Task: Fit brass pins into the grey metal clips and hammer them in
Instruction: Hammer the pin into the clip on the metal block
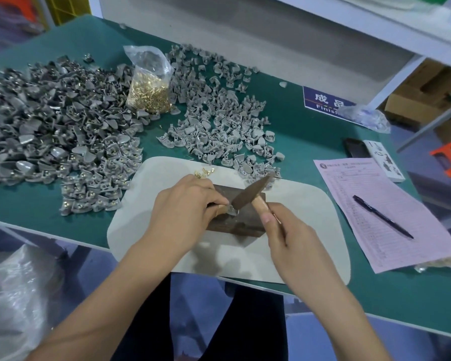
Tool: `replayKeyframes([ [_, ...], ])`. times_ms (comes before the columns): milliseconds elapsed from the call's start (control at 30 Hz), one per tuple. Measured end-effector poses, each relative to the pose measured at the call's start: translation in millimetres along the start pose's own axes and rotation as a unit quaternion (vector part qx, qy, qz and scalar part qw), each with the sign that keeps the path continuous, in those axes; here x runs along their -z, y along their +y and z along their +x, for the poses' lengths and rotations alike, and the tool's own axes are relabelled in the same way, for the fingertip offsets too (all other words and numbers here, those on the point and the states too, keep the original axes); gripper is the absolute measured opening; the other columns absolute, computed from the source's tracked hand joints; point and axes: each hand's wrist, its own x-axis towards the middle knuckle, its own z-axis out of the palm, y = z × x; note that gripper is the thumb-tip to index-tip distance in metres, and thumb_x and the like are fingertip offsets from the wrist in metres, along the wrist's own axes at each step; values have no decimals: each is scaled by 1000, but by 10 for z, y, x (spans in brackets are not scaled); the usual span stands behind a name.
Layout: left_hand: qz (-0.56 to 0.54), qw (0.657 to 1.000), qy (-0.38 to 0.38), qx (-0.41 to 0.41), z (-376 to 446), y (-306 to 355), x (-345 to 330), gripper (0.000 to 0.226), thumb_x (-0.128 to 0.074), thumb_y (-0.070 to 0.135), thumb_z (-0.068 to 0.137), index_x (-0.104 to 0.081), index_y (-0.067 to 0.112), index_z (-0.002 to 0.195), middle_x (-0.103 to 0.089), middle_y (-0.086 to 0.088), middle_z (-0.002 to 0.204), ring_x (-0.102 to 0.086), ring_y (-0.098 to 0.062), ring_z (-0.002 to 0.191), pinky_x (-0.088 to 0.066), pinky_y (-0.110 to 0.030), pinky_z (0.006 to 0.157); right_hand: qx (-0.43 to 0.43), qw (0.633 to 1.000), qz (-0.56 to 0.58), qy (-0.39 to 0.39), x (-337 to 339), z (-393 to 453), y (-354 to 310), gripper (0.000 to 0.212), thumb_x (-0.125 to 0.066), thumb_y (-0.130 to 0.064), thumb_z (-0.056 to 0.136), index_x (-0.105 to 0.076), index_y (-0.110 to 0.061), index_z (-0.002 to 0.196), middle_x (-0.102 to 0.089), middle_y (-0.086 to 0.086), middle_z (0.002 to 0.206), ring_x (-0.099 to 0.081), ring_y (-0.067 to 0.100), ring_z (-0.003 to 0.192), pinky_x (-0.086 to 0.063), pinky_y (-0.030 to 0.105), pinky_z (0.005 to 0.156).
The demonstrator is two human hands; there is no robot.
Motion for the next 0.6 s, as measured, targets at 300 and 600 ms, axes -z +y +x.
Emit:
replayKeyframes([
  [300, 6, 1000, -6, -3, 15, 0, 6, 9, -72, 47, 86, -76, 44, 93, -66, 18, 92, -52, -7, 96, -41, -27, 66, 12, 999, -24, 26, -49, -89, -74, 23, -30, -55, 102, -50, -43, 105, -53, -6, 63, -51, 25, 63, -45, 46, 60],
  [600, 2, 1000, -10, 2, 39, 5, 11, 9, -72, 48, 86, -76, 42, 92, -67, 19, 93, -52, -5, 97, -42, -26, 67, 17, 999, -35, 22, -65, -118, -33, 40, -24, -64, 98, -52, -48, 123, -54, -10, 63, -52, 23, 62, -46, 42, 58],
])
